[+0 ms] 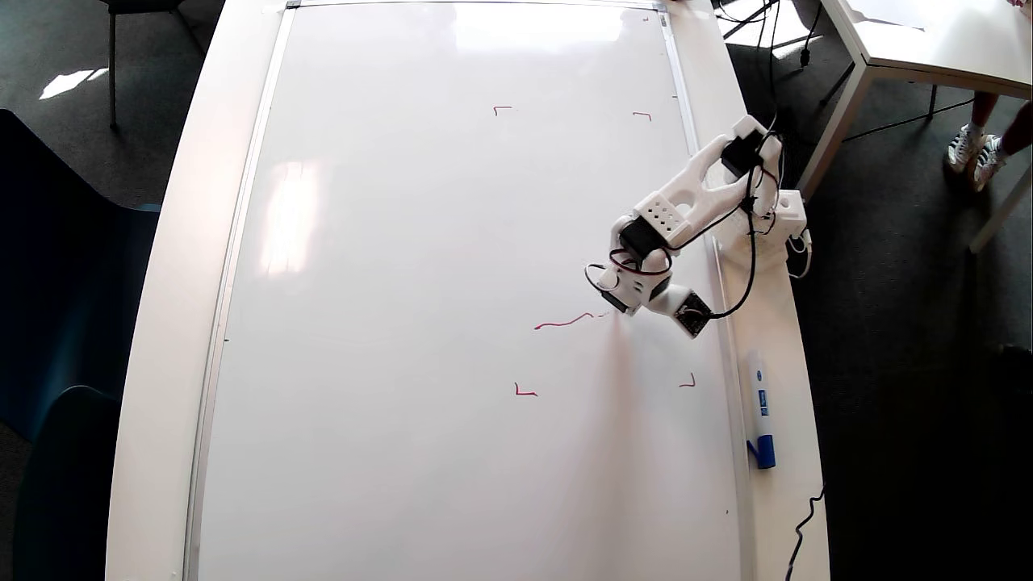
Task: Draw on a whiteboard a robot head using a pen attached to the gripper
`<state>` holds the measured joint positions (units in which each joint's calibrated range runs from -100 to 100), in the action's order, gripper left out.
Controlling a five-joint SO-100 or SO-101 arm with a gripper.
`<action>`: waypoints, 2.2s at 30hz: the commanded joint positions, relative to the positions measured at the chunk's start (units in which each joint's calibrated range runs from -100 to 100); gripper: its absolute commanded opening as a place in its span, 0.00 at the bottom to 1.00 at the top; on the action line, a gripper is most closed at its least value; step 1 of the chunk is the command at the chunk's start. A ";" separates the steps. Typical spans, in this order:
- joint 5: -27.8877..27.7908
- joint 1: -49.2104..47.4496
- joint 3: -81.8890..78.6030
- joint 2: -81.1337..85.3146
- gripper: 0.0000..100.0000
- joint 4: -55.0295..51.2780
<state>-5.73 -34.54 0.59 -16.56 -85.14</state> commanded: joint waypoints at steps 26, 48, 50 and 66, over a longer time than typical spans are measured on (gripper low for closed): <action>-5.31 6.66 -35.68 28.59 0.01 4.42; -6.65 2.24 -29.42 27.34 0.01 6.68; -5.69 0.91 -29.87 25.07 0.01 7.38; -5.58 -1.08 -37.50 23.06 0.01 14.59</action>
<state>-11.12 -35.90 -34.31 6.73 -71.28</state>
